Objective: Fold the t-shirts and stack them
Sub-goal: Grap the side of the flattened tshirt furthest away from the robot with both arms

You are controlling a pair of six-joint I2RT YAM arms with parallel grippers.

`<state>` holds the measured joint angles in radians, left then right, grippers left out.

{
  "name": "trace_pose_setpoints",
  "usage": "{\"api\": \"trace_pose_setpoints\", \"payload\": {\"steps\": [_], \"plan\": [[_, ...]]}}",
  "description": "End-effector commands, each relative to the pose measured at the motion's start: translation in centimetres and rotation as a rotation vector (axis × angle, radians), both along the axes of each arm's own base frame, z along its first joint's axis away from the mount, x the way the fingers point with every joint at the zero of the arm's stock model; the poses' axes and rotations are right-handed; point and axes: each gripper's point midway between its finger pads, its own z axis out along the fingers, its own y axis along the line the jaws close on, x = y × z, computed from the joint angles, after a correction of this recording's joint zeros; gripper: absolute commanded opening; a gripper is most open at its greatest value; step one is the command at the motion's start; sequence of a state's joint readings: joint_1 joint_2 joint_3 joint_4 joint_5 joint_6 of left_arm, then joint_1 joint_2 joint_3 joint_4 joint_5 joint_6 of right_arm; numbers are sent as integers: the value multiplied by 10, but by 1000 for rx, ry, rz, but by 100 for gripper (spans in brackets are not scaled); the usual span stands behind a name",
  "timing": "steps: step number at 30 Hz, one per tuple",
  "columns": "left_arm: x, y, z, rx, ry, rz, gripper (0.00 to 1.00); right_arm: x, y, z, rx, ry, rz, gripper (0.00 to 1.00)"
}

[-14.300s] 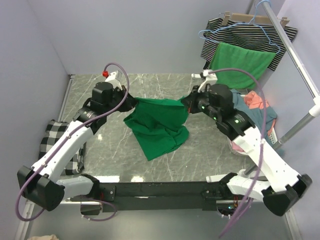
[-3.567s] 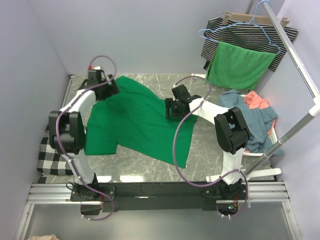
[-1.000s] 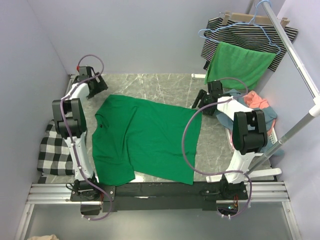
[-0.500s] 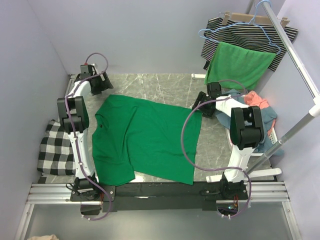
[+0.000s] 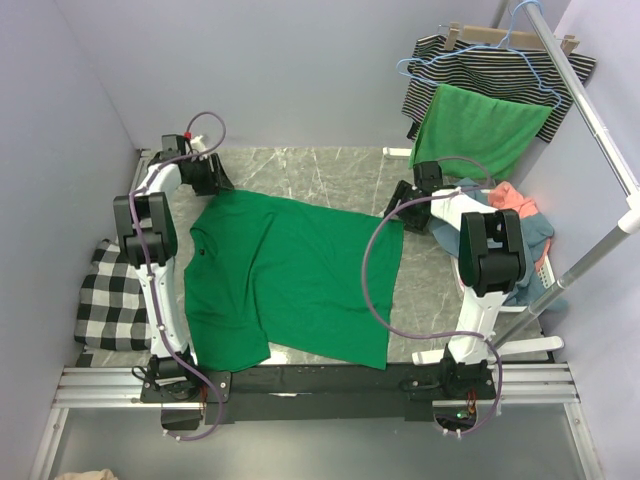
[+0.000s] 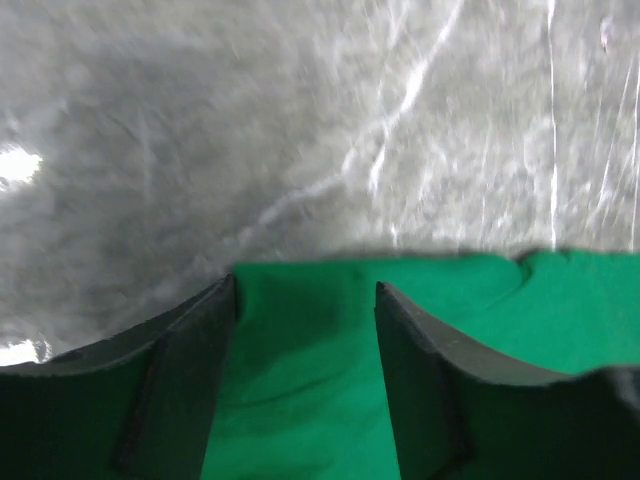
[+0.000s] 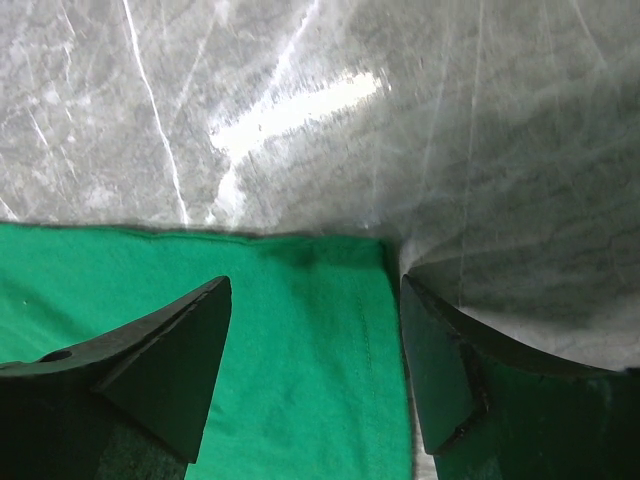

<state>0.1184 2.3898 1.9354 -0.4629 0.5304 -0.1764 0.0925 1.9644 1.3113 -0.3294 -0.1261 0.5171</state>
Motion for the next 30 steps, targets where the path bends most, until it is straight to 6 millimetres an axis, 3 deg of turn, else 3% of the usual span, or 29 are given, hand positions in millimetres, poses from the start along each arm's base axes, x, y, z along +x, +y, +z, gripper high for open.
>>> {"api": "trace_pose_setpoints", "payload": {"steps": [1, 7, 10, 11, 13, 14, 15, 19, 24, 30], "plan": [[-56, -6, -40, 5, 206, -59, 61, 6, -2, 0, -9, -1, 15, 75], [-48, -11, -48, -23, 205, -45, 37, 9, -1, 1, -9, 4, 19, 72], [-37, -13, -44, -42, 171, -27, 23, 12, -1, 2, -6, -1, 19, 49], [-34, -12, -42, -52, 168, -10, 21, 12, 0, 1, -5, 2, 21, 36], [-24, -13, -33, -63, 136, -5, 13, 17, 0, 3, 2, -5, 22, 22], [-20, -13, -30, -70, 132, 7, 10, 17, 1, 1, 2, 0, 23, 8], [-13, -14, -22, -71, 108, 8, 5, 20, 2, 3, 7, -7, 25, 2], [8, -7, 1, -66, 46, 42, 1, 28, 3, 14, 6, -51, 42, 0], [31, 6, 46, -64, -74, 94, 1, 42, 0, 55, -15, -169, 51, 0], [45, 18, 106, -65, -231, 136, 1, 55, 5, 98, -13, -264, 92, 0]]}}
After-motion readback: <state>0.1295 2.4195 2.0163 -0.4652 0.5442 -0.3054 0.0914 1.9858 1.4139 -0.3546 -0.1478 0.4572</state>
